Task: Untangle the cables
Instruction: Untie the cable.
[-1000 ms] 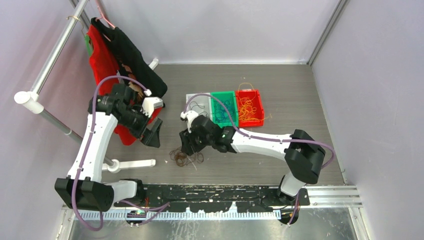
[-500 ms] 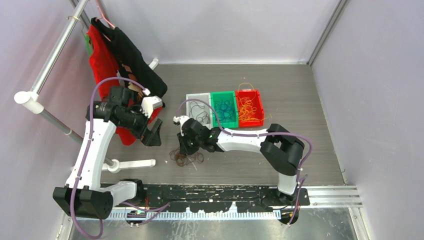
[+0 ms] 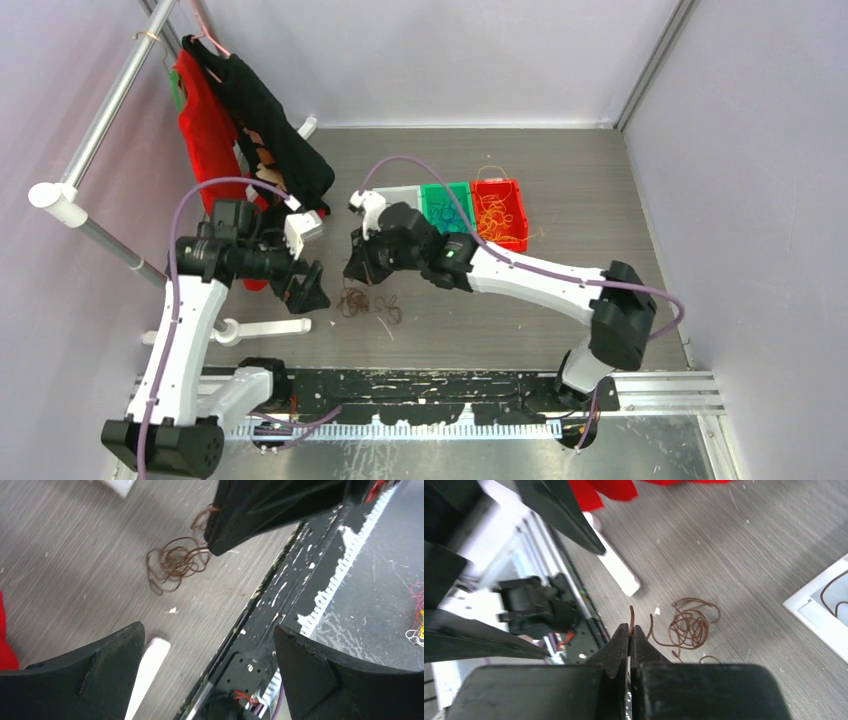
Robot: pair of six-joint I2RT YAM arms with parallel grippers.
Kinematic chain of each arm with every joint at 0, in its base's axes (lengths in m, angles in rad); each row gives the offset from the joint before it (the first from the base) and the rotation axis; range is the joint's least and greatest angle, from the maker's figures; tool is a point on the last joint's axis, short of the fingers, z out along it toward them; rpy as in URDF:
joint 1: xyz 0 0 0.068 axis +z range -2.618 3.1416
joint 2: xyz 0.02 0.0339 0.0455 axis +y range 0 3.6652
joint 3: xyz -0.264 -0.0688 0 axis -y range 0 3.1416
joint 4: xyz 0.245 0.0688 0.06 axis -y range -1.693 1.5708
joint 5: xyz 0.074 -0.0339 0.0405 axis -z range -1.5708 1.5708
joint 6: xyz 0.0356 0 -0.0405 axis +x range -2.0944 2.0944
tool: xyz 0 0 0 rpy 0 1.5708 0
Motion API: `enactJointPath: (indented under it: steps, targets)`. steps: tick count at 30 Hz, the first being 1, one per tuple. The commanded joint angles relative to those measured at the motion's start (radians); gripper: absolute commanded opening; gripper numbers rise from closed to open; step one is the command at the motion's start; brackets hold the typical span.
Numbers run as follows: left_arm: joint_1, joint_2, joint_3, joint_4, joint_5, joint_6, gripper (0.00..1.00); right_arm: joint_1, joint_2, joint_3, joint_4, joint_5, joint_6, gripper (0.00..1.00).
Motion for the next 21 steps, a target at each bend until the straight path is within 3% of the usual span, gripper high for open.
enactJointPath:
  steps: [1, 5, 10, 14, 17, 21]
  targets:
    - [0.002, -0.112, -0.047, 0.093, 0.223, 0.032, 0.99, -0.024, -0.110, 0.056, 0.028, -0.074, 0.054, 0.01]
    - [0.002, -0.167, -0.058, 0.171, 0.321, -0.037, 1.00, -0.045, -0.152, 0.078, 0.038, -0.126, 0.105, 0.01]
    - [0.001, -0.190, -0.078, 0.298, 0.331, -0.180, 0.94, -0.060, -0.200, 0.081, 0.102, -0.188, 0.187, 0.01]
    - [0.002, -0.209, -0.128, 0.437, 0.359, -0.326, 0.75, -0.073, -0.233, 0.046, 0.226, -0.227, 0.275, 0.01]
    - [0.001, -0.236, -0.173, 0.568, 0.339, -0.430, 0.49, -0.074, -0.249, 0.040, 0.270, -0.236, 0.302, 0.01]
    - [0.002, -0.246, -0.192, 0.605, 0.367, -0.470, 0.45, -0.074, -0.253, 0.051, 0.274, -0.248, 0.310, 0.01]
